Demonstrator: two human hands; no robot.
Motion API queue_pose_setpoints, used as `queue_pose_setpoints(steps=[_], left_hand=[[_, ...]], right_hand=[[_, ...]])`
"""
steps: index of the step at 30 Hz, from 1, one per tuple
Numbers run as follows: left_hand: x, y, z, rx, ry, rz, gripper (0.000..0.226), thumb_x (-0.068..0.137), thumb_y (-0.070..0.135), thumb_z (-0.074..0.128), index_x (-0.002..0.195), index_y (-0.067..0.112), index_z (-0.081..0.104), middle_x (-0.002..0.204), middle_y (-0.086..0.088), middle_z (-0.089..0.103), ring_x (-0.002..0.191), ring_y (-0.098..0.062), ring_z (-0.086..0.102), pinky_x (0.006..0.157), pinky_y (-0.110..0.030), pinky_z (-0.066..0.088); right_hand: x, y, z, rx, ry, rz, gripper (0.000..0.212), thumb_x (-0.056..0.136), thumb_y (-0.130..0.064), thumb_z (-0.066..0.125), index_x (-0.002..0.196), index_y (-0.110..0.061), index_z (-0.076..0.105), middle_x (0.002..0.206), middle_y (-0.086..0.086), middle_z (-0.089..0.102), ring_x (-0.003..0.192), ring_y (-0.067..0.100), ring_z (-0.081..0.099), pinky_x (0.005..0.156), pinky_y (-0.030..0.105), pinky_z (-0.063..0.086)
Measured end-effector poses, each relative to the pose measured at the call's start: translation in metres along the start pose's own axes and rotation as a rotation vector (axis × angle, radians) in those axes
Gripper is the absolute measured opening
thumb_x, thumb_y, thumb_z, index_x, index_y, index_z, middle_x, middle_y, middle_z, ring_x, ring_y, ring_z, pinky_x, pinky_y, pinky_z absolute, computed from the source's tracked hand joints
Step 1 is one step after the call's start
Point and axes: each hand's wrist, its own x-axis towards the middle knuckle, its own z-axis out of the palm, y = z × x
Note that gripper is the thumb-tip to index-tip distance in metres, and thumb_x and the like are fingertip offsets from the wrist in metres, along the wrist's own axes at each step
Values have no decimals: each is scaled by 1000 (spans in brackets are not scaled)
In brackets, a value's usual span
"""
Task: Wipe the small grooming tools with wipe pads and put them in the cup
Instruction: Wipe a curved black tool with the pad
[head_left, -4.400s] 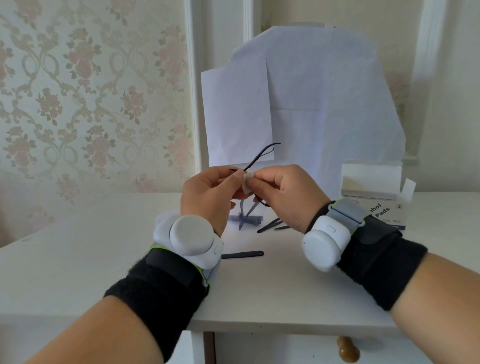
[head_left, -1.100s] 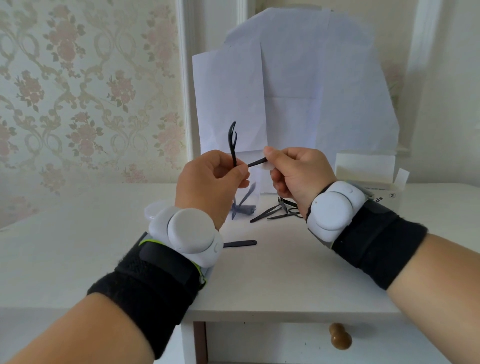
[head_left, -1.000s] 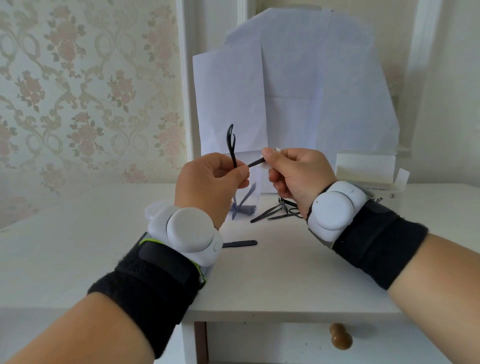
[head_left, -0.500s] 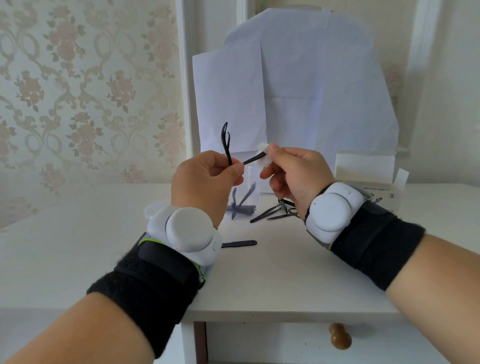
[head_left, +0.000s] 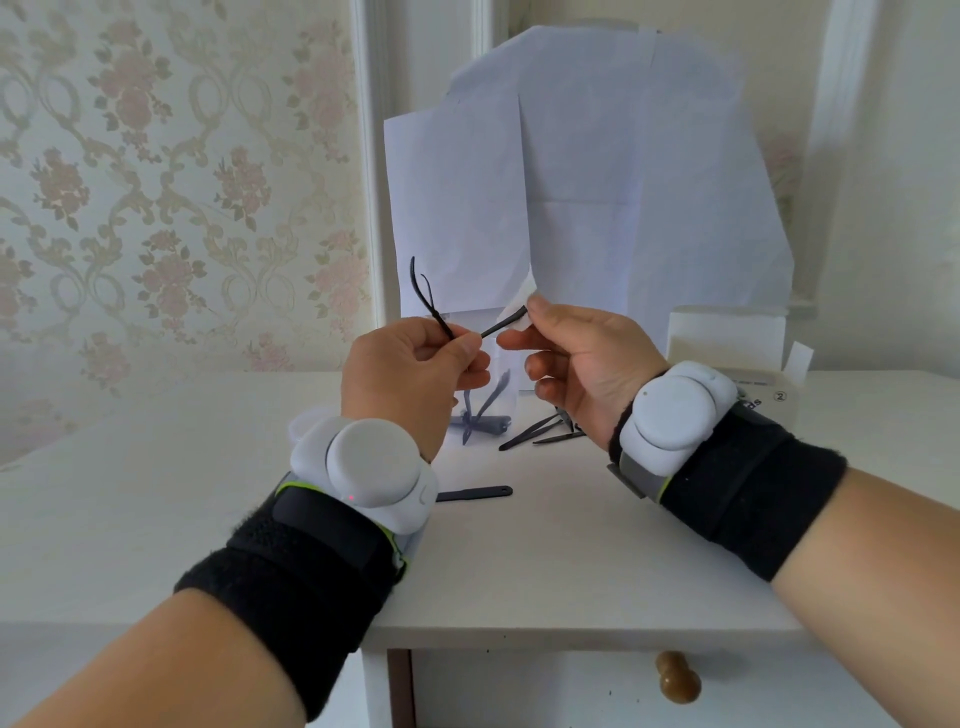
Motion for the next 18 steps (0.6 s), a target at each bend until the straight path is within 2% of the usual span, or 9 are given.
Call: queue_pose_setpoints(steps=[5, 8, 11, 15, 18], left_hand=[[0, -1, 0, 3, -51, 9, 8, 90, 18, 66, 84, 18, 71, 72, 5, 75, 68, -8, 73, 57, -20, 51], [-1, -1, 1, -9, -86, 19, 10, 90, 15, 66, 82, 17, 70, 69, 6, 74, 65, -7, 72, 52, -14, 50], [-2, 1, 3, 13, -106, 36, 10, 91, 16, 65, 82, 17, 70, 70, 5, 74, 65, -5, 72, 54, -14, 52], [-1, 2, 5, 89, -94, 77, 14, 95, 22, 59, 91, 17, 72, 74, 6, 74, 66, -3, 71, 63, -21, 56], [-1, 1, 5, 112, -65, 71, 17, 97, 21, 54, 95, 17, 71, 75, 5, 73, 66, -5, 71, 67, -23, 54]], right_hand=[[-2, 4, 1, -142, -12, -39, 18, 88, -26, 72, 89, -9, 75, 80, 7, 75, 51, 13, 52, 47, 23, 44], [-3, 5, 3, -152, -36, -14, 17, 88, -23, 72, 85, -7, 73, 70, 5, 71, 48, 13, 50, 46, 22, 42], [-4, 4, 6, -155, -46, 8, 16, 89, -20, 70, 78, -9, 70, 64, 4, 67, 47, 14, 48, 45, 22, 40], [-2, 3, 8, -113, 31, 2, 17, 88, -16, 68, 73, -9, 68, 58, 5, 62, 46, 16, 43, 45, 22, 37], [0, 0, 6, -64, 96, 1, 10, 84, -12, 69, 78, -4, 71, 55, 3, 59, 46, 15, 41, 45, 21, 36]])
